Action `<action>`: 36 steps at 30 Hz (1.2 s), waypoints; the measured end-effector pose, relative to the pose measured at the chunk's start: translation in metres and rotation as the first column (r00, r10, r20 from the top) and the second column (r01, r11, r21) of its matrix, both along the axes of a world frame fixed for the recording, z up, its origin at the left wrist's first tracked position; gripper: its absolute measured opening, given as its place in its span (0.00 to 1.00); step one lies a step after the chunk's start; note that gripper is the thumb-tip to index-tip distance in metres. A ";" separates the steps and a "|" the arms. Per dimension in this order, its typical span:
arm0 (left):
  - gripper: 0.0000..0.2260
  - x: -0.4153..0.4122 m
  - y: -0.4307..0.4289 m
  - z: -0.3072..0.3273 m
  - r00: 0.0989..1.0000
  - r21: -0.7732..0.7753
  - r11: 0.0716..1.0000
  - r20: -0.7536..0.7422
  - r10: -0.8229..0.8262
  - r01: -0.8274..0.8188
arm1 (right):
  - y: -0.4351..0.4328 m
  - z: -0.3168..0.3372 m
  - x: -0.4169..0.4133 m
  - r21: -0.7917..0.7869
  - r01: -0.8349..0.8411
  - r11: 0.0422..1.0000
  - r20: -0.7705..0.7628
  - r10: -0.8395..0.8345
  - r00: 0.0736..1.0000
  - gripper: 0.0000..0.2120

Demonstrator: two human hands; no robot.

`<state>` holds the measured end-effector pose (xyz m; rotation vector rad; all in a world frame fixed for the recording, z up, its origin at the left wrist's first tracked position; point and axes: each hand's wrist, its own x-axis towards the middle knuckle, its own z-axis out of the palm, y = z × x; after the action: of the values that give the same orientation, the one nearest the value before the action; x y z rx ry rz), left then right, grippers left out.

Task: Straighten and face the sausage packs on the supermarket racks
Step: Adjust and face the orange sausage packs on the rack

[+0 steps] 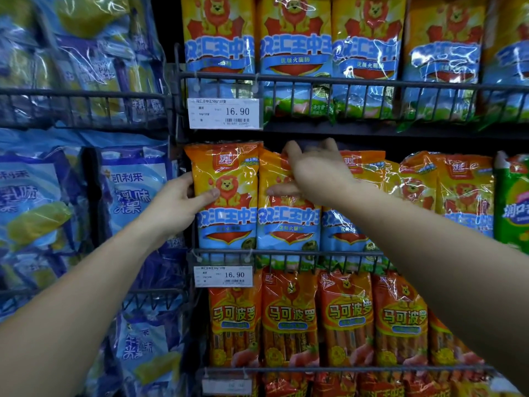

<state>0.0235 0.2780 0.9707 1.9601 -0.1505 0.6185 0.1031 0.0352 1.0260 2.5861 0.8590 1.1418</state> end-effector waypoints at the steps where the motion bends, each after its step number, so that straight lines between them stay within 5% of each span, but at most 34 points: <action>1: 0.06 0.001 0.001 0.000 1.000 0.027 1.000 -0.004 0.013 -0.012 | -0.001 -0.002 0.002 0.025 -0.014 1.000 0.015 0.014 1.000 0.45; 6: 0.09 0.001 -0.003 0.005 0.993 0.190 0.975 -0.019 0.120 -0.114 | 0.002 -0.002 0.009 0.002 -0.134 0.991 0.081 0.134 0.988 0.46; 14: 0.10 -0.005 -0.016 0.017 0.983 0.361 0.919 -0.033 0.182 -0.158 | 0.001 0.007 0.013 -0.035 -0.215 0.976 -0.042 0.214 0.976 0.49; 17: 0.14 -0.005 -0.021 0.008 0.940 0.371 0.864 0.094 0.329 -0.340 | 0.001 0.004 0.010 -0.032 -0.146 0.989 0.004 0.146 0.989 0.50; 21: 0.30 -0.017 -0.040 -0.008 0.842 0.385 0.751 0.296 0.450 -0.537 | 0.001 -0.009 0.006 0.051 -0.161 0.986 0.248 0.144 0.958 0.47; 27: 0.35 -0.019 -0.062 -0.023 0.791 0.611 0.505 0.515 0.331 -0.609 | 0.002 -0.053 -0.017 0.159 -0.200 0.967 0.392 0.124 0.912 0.32; 32: 0.37 0.003 -0.061 -0.027 0.802 0.719 0.361 0.492 0.340 -0.594 | -0.001 -0.083 -0.026 0.141 -0.183 0.973 0.221 0.150 0.964 0.32; 36: 0.39 0.013 -0.054 -0.028 0.809 0.733 0.348 0.489 0.328 -0.584 | 0.000 -0.084 -0.021 0.101 -0.129 0.986 0.113 0.117 0.987 0.36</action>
<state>0.0364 0.2244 0.9424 2.9622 -0.0520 1.4051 0.0823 0.0348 0.9417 2.5591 0.9705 1.3832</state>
